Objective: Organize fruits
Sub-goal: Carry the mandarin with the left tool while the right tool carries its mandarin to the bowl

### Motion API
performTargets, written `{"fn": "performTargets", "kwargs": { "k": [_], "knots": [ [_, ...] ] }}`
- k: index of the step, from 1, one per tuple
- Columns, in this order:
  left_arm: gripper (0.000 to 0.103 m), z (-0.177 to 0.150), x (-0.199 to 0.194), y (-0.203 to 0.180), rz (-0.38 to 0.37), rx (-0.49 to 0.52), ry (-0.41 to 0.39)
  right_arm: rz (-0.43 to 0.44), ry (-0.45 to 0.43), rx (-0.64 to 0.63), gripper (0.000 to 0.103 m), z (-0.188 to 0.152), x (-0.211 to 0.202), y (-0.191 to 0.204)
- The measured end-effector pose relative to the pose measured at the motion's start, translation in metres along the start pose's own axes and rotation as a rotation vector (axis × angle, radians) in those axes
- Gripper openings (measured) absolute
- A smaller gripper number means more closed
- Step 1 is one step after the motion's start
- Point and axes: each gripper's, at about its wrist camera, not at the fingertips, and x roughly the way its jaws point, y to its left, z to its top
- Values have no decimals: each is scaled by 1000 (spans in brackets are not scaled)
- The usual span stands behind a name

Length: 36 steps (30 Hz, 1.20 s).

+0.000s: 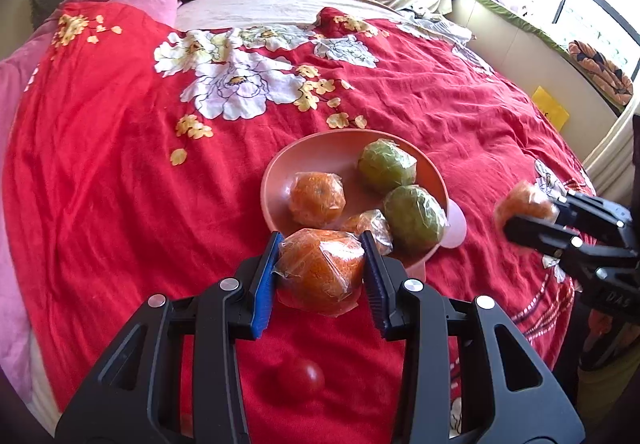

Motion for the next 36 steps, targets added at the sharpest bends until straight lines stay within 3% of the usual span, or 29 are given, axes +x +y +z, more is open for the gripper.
{"fn": "performTargets", "kwargs": {
  "k": [12,36],
  "knots": [
    [31,10,27,0,20,14,38,-21,-23,29,31,18,9,-15],
    [31,24,50,14,11,-15,39,-70,29,61,31,28,54,-33]
  ]
}}
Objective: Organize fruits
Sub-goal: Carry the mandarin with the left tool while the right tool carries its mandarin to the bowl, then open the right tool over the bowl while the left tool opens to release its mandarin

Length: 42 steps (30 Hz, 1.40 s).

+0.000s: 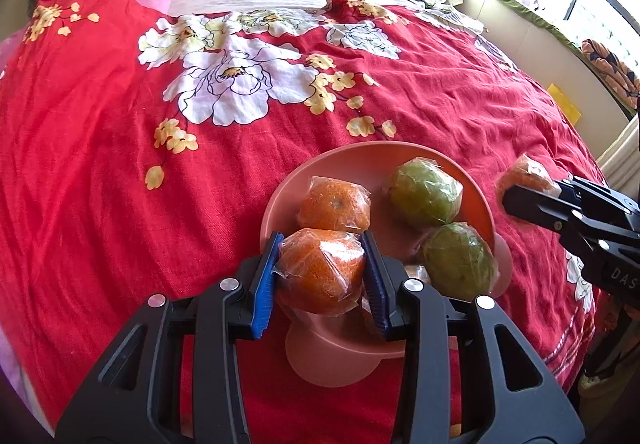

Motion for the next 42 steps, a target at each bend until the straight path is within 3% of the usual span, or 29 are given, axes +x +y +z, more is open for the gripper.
{"fn": "performTargets", "kwargs": {
  "k": [31,42],
  "knots": [
    [31,-2,3,-3,9,0,1,22,-6,-29,32,-4,26,14],
    [31,-3,4,-5,10,1,-1,32,-30,-16,46,-3,20,11]
  ]
}}
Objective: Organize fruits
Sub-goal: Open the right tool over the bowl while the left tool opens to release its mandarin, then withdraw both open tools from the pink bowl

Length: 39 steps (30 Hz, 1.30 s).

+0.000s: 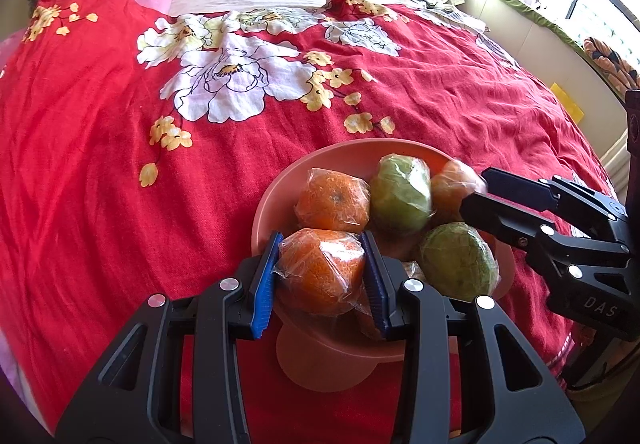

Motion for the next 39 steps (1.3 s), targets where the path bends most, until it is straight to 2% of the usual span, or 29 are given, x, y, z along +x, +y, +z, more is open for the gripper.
{"fn": "performTargets", "kwargs": {
  "k": [6,15,18,26,39],
  "knots": [
    [31,0,0,0,1,2,0,2,-9,12,56,0,-4,-3],
    [32,-1,-1,-1,2,1,1,-12,-19,36,61,1,-8,-11],
    [37,0,-3,-1,5,3,-8,-13,-18,34,63,1,-8,-11],
    [40,1,-12,0,18,-2,-26,-12,-27,35,67,1,-11,-11],
    [59,1,-27,-3,37,-8,-53,-12,-45,31,78,2,-18,-9]
  ]
}}
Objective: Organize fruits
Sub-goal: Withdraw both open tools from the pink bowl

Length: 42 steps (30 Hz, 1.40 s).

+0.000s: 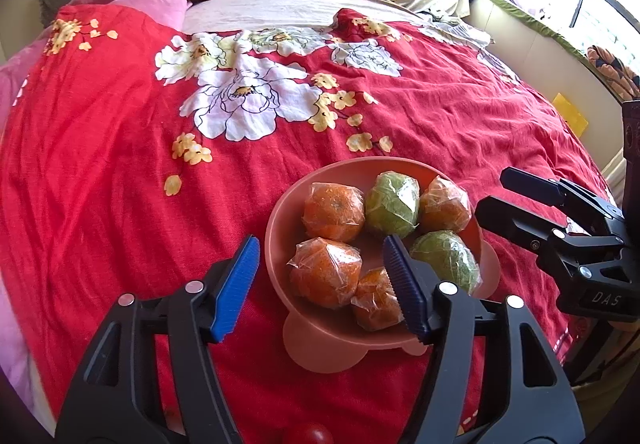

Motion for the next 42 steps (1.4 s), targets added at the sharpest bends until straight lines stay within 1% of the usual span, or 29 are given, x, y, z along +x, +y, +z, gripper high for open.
{"fn": "performTargets", "kwargs": {
  "k": [5,6,11,15,19,21,27,42],
  "knots": [
    [67,0,-5,0,11,-1,-10,-5,-5,-5,81,0,-2,1],
    [69,-1,-6,0,12,-2,-11,-6,-5,-6,84,0,-3,1],
    [75,-2,-12,2,14,-13,-22,-13,-16,-9,88,2,-7,2],
    [82,-2,-19,4,18,-21,-33,-15,-30,-13,92,3,-13,3],
    [91,-4,-27,8,22,-38,-46,-14,-43,-18,93,4,-19,5],
    [93,-5,-33,10,23,-48,-54,-14,-49,-20,94,4,-22,6],
    [93,-7,-46,13,32,-61,-77,-13,-60,-30,95,5,-28,10],
    [93,-24,-74,9,19,-67,-105,-8,-96,-75,96,3,-61,25]
  ]
}}
